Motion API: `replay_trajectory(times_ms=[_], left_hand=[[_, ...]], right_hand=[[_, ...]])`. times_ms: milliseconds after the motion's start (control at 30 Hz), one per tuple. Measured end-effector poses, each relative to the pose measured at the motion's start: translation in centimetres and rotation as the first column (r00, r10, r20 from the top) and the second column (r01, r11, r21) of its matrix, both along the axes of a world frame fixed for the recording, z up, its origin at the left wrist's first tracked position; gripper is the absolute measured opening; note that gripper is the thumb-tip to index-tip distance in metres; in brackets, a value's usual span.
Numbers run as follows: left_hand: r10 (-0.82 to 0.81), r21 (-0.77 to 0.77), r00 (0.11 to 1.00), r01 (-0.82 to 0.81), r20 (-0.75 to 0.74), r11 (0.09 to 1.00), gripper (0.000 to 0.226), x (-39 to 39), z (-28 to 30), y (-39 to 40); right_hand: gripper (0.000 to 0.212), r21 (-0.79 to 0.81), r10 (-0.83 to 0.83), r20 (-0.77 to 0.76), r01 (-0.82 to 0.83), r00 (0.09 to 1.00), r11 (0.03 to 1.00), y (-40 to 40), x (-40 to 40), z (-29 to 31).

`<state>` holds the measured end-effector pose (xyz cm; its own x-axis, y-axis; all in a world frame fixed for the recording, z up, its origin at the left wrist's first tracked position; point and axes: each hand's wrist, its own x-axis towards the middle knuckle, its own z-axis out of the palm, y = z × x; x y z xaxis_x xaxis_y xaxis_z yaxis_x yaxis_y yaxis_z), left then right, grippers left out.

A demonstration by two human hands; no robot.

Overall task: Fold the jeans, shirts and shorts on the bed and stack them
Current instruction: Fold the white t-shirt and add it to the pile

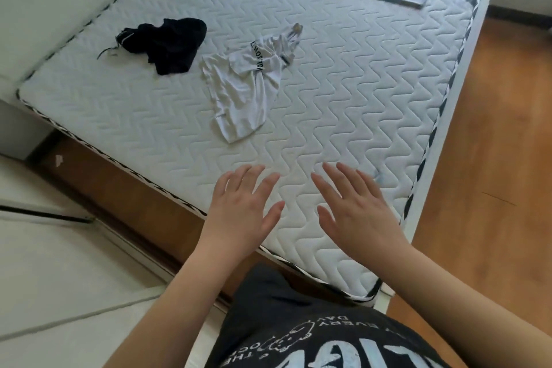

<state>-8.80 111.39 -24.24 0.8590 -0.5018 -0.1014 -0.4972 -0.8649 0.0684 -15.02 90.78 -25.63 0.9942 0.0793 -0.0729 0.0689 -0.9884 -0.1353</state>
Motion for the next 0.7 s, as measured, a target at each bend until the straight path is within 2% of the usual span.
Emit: replay_trajectory(times_ms=[200, 400, 500, 700], left_hand=[[-0.048, 0.021, 0.999, 0.048, -0.026, 0.999, 0.059, 4.9, -0.8, 4.1], [-0.238, 0.018, 0.970, 0.240, -0.053, 0.971, 0.067, 13.3, -2.5, 10.6], [-0.247, 0.045, 0.968, 0.249, -0.052, 0.967, 0.067, 17.0, -2.4, 14.4], [-0.212, 0.014, 0.976, 0.213, -0.039, 0.977, 0.066, 20.3, -1.4, 18.1]], right_hand=[[0.053, 0.046, -0.081, 0.057, 0.079, 0.995, 0.996, 3.6, 4.0, 0.0], [0.057, 0.101, -0.236, 0.146, 0.222, 0.961, 0.970, 11.6, 10.6, -1.6], [0.059, 0.117, -0.288, 0.139, 0.273, 0.948, 0.955, 15.9, 13.8, -2.0], [0.062, 0.056, -0.252, 0.135, 0.246, 0.958, 0.968, 20.5, 17.2, -1.4]])
